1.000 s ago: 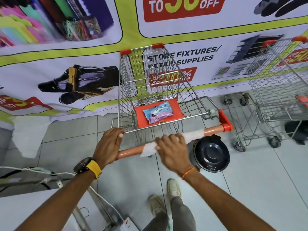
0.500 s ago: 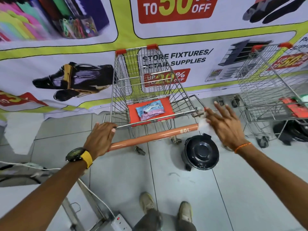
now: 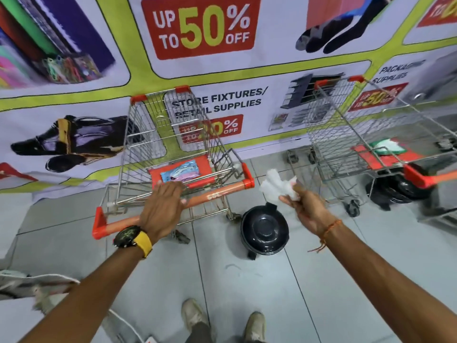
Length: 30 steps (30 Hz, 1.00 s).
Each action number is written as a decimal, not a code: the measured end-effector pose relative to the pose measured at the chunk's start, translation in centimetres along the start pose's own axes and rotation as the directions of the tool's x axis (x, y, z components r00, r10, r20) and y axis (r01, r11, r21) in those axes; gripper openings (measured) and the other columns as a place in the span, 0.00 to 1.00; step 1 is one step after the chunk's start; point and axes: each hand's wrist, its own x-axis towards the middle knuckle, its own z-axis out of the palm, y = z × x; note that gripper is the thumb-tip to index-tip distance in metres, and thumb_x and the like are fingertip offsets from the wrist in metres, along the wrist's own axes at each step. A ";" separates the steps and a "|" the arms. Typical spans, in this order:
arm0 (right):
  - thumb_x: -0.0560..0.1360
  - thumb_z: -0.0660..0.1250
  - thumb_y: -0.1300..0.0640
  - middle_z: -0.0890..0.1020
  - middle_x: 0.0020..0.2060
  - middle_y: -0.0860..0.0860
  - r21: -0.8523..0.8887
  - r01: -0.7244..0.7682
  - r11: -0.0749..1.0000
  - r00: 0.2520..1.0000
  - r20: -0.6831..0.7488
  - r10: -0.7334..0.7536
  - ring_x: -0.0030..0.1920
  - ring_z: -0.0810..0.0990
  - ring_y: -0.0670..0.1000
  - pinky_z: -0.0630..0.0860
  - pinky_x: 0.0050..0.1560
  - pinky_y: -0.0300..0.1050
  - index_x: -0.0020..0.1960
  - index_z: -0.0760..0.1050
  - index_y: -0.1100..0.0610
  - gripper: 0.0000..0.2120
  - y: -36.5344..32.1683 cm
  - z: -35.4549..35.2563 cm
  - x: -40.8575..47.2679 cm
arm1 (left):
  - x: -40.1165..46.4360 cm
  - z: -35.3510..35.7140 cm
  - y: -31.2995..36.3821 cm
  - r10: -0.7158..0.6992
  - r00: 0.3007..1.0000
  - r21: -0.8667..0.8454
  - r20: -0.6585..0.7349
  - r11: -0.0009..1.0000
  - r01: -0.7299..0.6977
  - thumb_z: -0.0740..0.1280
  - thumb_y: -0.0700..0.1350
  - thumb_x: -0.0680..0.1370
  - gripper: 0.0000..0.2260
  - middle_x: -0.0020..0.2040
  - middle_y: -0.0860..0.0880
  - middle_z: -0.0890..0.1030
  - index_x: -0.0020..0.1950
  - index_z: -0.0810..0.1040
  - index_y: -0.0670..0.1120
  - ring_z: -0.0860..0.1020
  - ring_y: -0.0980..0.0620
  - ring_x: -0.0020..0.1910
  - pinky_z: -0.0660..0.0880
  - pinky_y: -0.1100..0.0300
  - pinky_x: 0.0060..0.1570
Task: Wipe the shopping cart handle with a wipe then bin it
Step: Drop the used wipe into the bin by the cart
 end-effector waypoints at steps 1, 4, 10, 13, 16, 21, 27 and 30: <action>0.83 0.59 0.63 0.83 0.48 0.52 -0.022 0.004 1.000 1.000 0.018 -0.003 0.42 0.83 0.50 0.82 0.54 0.43 0.54 0.78 0.62 0.09 -0.2 -0.9 -0.2 | 0.7 0.3 1.6 0.018 1.000 0.001 -0.005 1.000 -0.018 0.57 0.49 0.80 0.20 0.64 0.39 0.78 0.68 0.71 0.40 0.73 0.38 0.65 0.63 0.39 0.71; 0.81 0.61 0.65 0.88 0.40 0.51 -0.037 0.042 0.998 0.999 0.031 -0.041 0.41 0.85 0.49 0.84 0.45 0.39 0.62 0.77 0.67 0.12 -1.0 -3.4 -0.1 | 2.9 1.0 5.9 0.068 0.998 0.015 -0.009 0.998 -0.067 0.57 0.50 0.80 0.20 0.66 0.40 0.77 0.69 0.70 0.42 0.72 0.39 0.67 0.61 0.40 0.72; 0.81 0.62 0.64 0.85 0.50 0.55 -0.153 0.062 0.986 0.997 -0.038 -0.068 0.34 0.83 0.44 0.74 0.26 0.33 0.66 0.78 0.60 0.15 -3.0 -6.8 -0.1 | 6.4 1.6 12.6 0.143 0.990 -0.013 -0.016 0.990 -0.144 0.61 0.47 0.81 0.19 0.68 0.41 0.76 0.71 0.69 0.42 0.70 0.40 0.68 0.58 0.38 0.74; 0.79 0.62 0.70 0.85 0.48 0.58 -0.112 0.056 0.992 0.998 -0.030 -0.059 0.32 0.83 0.45 0.74 0.25 0.33 0.60 0.80 0.63 0.13 -3.9 -7.0 -0.3 | 8.1 1.8 14.1 0.186 0.983 -0.036 -0.010 0.982 -0.186 0.60 0.49 0.81 0.19 0.68 0.42 0.75 0.70 0.69 0.43 0.70 0.42 0.69 0.58 0.39 0.75; 0.78 0.62 0.71 0.82 0.41 0.56 -0.124 0.063 0.990 0.990 -0.117 -0.078 0.23 0.76 0.41 0.69 0.21 0.32 0.59 0.80 0.67 0.13 -3.9 -6.9 0.3 | 9.9 2.1 14.7 0.223 0.975 -0.057 0.005 0.973 -0.222 0.60 0.49 0.81 0.19 0.69 0.43 0.75 0.70 0.69 0.44 0.70 0.43 0.70 0.59 0.40 0.74; 0.79 0.57 0.75 0.81 0.57 0.64 -0.054 0.052 0.997 0.984 -0.166 -0.060 0.47 0.85 0.54 0.83 0.38 0.35 0.61 0.73 0.76 0.13 -3.6 -6.5 2.1 | 12.8 2.9 14.7 0.282 0.959 -0.075 0.036 0.957 -0.279 0.58 0.51 0.82 0.19 0.71 0.42 0.73 0.71 0.68 0.44 0.68 0.43 0.71 0.58 0.42 0.75; 0.77 0.67 0.71 0.85 0.51 0.58 -0.082 0.137 0.987 0.983 -0.115 -0.146 0.45 0.87 0.49 0.82 0.42 0.33 0.53 0.81 0.69 0.06 -1.9 -5.1 2.0 | 14.2 4.6 14.1 0.324 0.940 -0.058 0.106 0.946 -0.319 0.57 0.53 0.82 0.21 0.72 0.42 0.73 0.71 0.68 0.44 0.69 0.42 0.71 0.57 0.41 0.75; 0.77 0.69 0.69 0.85 0.45 0.55 -0.150 0.152 0.977 0.978 -0.118 -0.170 0.36 0.85 0.43 0.81 0.37 0.32 0.50 0.82 0.67 0.04 -1.5 -4.8 2.1 | 15.0 5.0 13.9 0.334 0.933 -0.061 0.137 0.943 -0.328 0.57 0.53 0.82 0.21 0.71 0.42 0.73 0.71 0.69 0.43 0.69 0.42 0.71 0.56 0.41 0.76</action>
